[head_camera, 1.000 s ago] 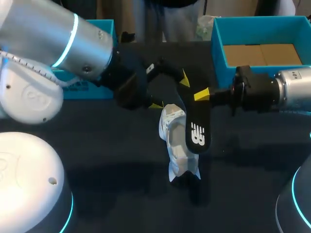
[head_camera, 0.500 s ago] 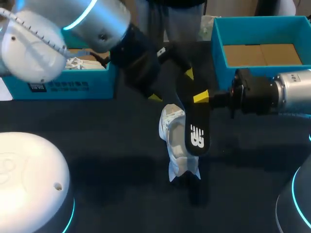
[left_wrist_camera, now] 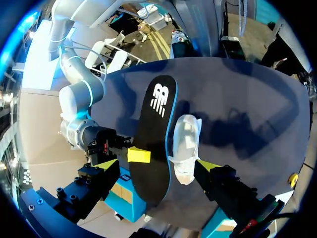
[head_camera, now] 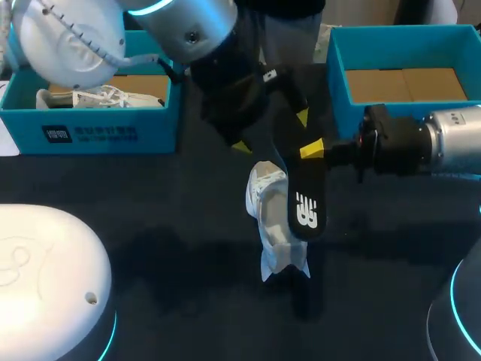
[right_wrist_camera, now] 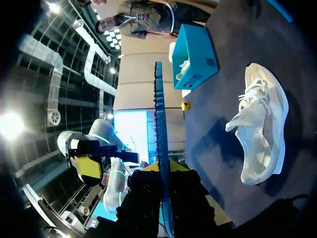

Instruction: Take the shoe out of the shoebox, open the shoe tongue, remove and reinsert the insole, then place the shoe into the shoebox

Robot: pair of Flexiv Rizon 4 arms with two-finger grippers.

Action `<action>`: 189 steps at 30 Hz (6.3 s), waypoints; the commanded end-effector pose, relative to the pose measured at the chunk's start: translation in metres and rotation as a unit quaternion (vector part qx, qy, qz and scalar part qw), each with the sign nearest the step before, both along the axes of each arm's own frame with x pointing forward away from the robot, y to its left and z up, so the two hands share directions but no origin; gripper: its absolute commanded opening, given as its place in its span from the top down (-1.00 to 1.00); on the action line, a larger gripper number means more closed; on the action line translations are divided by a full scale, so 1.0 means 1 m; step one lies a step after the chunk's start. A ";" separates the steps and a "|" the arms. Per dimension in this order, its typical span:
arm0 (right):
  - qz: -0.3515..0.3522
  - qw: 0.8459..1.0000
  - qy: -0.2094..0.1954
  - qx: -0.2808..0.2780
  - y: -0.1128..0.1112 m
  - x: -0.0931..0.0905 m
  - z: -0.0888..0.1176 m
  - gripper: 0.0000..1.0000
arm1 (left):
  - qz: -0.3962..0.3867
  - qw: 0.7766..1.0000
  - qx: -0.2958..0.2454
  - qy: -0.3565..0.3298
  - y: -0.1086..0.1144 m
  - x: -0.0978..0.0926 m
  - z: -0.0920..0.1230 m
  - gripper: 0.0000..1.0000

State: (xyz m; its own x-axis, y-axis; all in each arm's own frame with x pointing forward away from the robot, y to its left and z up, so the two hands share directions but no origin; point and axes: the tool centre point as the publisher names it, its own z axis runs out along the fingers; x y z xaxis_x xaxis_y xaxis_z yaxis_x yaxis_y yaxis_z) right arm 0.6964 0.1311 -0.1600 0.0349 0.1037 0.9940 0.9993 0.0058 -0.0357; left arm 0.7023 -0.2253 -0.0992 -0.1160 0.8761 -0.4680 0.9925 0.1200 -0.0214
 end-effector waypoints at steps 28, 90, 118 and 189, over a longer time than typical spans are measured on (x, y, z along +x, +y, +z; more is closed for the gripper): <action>0.000 1.000 0.002 -0.002 0.007 0.005 -0.004 1.00 | 0.002 0.988 0.152 0.006 -0.032 0.016 -0.010 -1.00; -0.023 1.000 0.003 -0.001 -0.007 0.002 0.014 1.00 | -0.008 0.942 -0.334 -0.045 0.020 0.013 0.004 -1.00; -0.040 0.999 0.018 0.029 -0.011 -0.002 0.016 1.00 | -0.014 0.927 -0.370 -0.066 0.030 0.015 0.015 -1.00; -0.035 0.998 0.009 0.042 0.024 -0.013 0.027 1.00 | 0.031 0.878 -0.478 -0.019 -0.043 0.026 -0.041 1.00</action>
State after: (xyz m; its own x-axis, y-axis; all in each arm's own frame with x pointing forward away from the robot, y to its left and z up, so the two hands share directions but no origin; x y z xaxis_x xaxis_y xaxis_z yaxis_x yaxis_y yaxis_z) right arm 0.6850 0.1521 -0.1312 0.0577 0.0179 0.9982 0.9969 -0.0552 -0.0566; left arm 0.7293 -0.2656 -0.1395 -0.1145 0.0755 -0.9905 0.9881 0.1115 -0.1058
